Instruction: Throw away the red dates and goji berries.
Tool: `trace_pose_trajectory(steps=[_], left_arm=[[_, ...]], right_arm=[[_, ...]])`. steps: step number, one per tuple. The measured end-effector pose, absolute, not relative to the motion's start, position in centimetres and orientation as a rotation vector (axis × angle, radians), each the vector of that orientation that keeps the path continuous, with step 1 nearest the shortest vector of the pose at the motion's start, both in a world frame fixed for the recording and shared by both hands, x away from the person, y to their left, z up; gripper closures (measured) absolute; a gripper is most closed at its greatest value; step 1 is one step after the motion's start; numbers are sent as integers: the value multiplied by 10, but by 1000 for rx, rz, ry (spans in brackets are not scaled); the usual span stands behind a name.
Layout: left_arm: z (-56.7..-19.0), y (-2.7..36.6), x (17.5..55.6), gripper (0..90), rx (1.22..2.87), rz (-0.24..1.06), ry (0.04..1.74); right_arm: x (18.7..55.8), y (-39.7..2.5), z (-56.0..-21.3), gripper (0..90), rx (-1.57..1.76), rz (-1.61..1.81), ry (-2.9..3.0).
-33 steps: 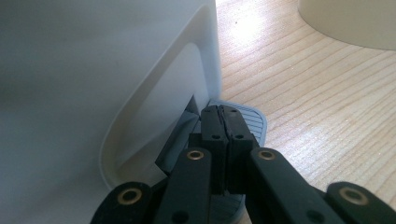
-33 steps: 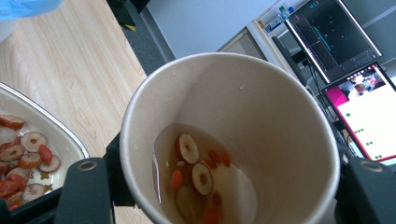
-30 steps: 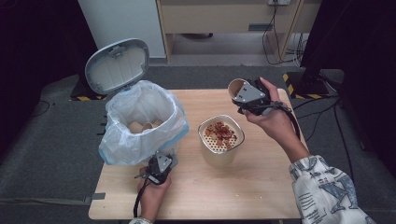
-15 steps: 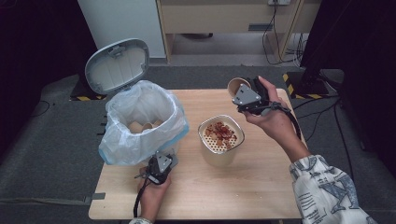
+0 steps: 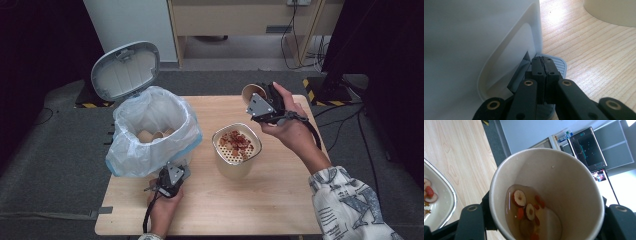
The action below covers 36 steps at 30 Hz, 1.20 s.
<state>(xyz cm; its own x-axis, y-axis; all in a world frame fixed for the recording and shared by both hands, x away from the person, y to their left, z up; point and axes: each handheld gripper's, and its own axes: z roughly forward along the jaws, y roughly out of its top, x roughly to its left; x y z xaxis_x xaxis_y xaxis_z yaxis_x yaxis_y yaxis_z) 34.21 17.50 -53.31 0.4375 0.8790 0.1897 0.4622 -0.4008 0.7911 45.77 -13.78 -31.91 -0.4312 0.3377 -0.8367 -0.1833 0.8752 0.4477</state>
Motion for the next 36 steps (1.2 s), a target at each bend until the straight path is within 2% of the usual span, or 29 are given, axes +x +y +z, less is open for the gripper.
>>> trace_pose_trajectory(steps=[36], left_arm=[[-533, 175, 342, 882, 2027, 805, 1124]], right_arm=[[443, -130, -321, 338, -40, 508, 1874]])
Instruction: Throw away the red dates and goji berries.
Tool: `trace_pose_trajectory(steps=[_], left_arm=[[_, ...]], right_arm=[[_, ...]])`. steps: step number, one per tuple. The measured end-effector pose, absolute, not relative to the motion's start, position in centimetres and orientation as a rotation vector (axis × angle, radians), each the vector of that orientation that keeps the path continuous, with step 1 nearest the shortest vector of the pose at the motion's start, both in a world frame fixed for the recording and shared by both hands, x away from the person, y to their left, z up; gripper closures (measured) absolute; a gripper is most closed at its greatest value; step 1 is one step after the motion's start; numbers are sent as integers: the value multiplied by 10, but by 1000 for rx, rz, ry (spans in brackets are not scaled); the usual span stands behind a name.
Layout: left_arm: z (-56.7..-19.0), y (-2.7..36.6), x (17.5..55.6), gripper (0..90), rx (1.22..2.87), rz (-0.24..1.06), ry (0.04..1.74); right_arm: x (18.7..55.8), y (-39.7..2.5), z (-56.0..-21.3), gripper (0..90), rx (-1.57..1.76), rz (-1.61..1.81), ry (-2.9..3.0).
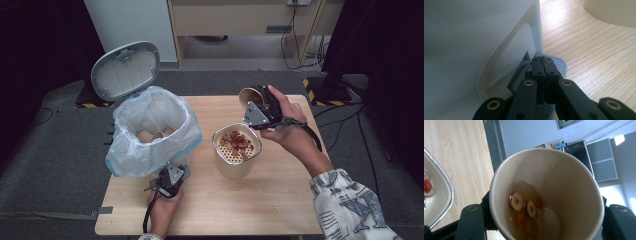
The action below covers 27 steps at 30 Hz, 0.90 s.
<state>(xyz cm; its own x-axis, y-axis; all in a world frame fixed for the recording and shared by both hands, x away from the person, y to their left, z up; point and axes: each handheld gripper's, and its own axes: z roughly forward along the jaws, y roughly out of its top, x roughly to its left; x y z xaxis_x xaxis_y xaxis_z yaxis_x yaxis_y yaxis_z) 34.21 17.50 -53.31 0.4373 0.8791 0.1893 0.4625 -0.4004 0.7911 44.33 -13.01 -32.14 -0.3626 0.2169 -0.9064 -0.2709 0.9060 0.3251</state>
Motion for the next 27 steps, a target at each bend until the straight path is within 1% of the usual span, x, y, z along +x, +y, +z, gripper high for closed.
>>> trace_pose_trajectory(steps=[27], left_arm=[[-533, 175, 342, 882, 2026, 803, 1125]], right_arm=[[432, -124, -323, 339, -169, 346, 1806]])
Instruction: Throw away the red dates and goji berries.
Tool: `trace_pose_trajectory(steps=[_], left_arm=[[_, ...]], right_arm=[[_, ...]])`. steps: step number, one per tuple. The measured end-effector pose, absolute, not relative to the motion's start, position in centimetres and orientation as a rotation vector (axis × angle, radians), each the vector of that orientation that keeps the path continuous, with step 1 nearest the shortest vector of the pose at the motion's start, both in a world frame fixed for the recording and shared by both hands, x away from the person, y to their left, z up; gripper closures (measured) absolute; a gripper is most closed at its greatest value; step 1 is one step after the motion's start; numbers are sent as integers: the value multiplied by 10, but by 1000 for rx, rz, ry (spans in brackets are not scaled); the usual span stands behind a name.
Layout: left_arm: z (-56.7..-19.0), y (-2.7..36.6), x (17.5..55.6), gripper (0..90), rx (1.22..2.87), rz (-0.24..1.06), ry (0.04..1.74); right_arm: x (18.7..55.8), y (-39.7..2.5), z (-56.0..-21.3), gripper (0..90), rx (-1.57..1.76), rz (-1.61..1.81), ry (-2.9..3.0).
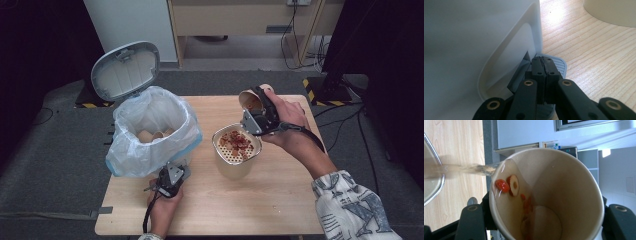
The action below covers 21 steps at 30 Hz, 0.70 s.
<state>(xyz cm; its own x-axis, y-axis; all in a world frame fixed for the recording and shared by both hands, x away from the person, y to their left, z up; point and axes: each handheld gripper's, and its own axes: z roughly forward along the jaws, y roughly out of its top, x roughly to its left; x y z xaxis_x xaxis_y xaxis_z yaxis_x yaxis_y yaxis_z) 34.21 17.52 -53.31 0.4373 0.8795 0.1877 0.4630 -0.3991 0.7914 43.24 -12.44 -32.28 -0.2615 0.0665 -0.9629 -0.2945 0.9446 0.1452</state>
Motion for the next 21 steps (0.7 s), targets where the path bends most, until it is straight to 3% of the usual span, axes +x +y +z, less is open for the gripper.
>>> trace_pose_trajectory(steps=[21], left_arm=[[-533, 175, 342, 881, 2024, 801, 1125]], right_arm=[[430, -118, -323, 341, -261, 219, 1767]])
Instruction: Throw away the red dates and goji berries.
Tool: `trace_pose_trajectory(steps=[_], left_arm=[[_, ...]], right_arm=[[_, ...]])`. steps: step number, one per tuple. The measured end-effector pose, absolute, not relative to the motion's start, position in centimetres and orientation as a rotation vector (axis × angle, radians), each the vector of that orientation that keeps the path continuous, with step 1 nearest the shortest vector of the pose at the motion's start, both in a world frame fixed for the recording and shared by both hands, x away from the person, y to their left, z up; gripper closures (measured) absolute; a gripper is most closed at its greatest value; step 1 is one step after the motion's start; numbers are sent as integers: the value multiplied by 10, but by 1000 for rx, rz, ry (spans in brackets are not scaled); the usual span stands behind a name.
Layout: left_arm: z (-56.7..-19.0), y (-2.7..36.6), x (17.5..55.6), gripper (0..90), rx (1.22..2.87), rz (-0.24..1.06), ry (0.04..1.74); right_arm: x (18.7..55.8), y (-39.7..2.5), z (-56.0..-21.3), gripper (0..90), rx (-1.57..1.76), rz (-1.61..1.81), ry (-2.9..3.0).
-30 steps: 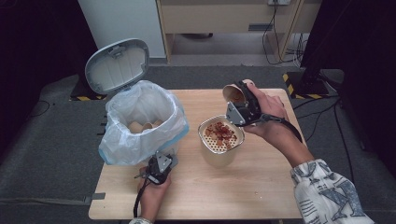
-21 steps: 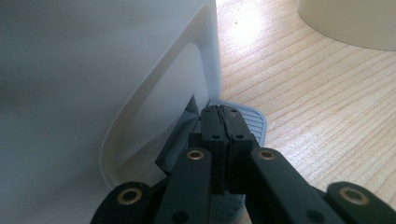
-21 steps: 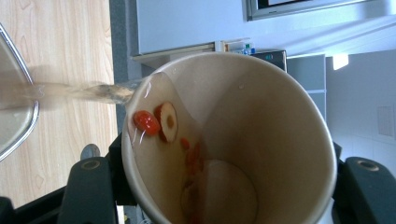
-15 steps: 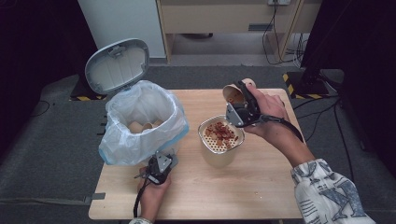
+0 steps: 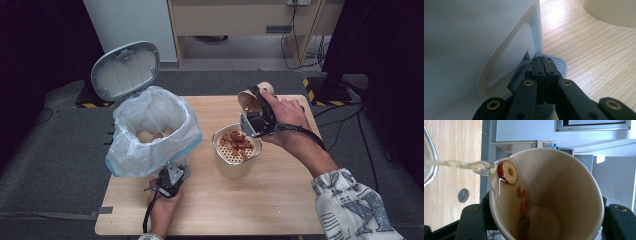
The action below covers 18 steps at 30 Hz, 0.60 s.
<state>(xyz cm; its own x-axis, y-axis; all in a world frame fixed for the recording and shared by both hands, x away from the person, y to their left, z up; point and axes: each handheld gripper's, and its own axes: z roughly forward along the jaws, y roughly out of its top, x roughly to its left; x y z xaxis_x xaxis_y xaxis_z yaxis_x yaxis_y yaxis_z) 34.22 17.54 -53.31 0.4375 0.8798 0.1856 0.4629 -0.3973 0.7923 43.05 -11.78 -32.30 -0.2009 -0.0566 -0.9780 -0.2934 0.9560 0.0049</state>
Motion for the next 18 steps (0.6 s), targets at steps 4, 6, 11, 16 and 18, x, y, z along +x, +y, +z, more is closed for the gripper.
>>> trace_pose_trajectory(steps=[4, 6, 11, 16, 18], left_arm=[[-533, 176, 342, 881, 2024, 801, 1124], [-533, 176, 342, 881, 2024, 801, 1124], [-533, 175, 342, 881, 2024, 801, 1125], [-533, 175, 342, 881, 2024, 802, 1125], [-533, 175, 342, 881, 2024, 802, 1125]], right_arm=[[431, -117, -324, 343, -274, 213, 1768], [431, -117, -324, 344, -280, 202, 1767], [431, -118, -325, 345, -288, 188, 1760], [430, -116, -327, 345, -306, 178, 1755], [430, -116, -327, 345, -316, 164, 1750]])
